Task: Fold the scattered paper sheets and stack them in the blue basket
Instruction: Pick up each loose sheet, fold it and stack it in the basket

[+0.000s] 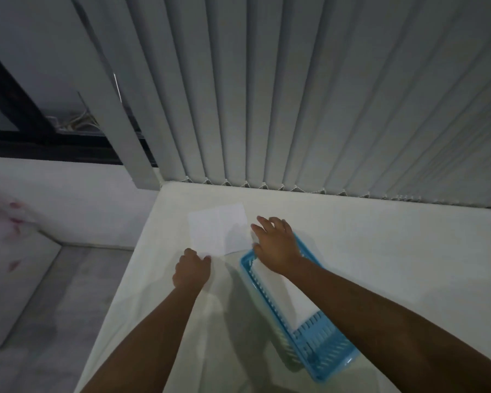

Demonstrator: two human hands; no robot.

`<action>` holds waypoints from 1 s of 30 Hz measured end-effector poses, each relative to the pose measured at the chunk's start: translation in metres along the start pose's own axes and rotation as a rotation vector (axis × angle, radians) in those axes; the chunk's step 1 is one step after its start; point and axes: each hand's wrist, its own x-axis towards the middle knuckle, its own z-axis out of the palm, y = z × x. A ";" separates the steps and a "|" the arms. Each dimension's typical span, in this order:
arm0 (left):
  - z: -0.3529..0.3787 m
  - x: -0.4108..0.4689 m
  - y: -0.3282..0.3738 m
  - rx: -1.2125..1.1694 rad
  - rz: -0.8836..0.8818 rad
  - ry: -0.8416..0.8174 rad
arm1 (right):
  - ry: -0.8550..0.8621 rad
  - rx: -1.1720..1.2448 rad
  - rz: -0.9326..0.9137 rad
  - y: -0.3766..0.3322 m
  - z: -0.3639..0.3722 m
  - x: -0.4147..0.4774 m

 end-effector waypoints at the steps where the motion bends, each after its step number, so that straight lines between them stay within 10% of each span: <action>1: -0.001 0.005 -0.001 0.001 -0.021 -0.009 | -0.020 -0.013 -0.026 -0.005 0.001 0.012; 30: -0.012 0.053 -0.018 0.089 0.177 0.145 | -0.283 -0.085 -0.545 -0.083 0.039 0.197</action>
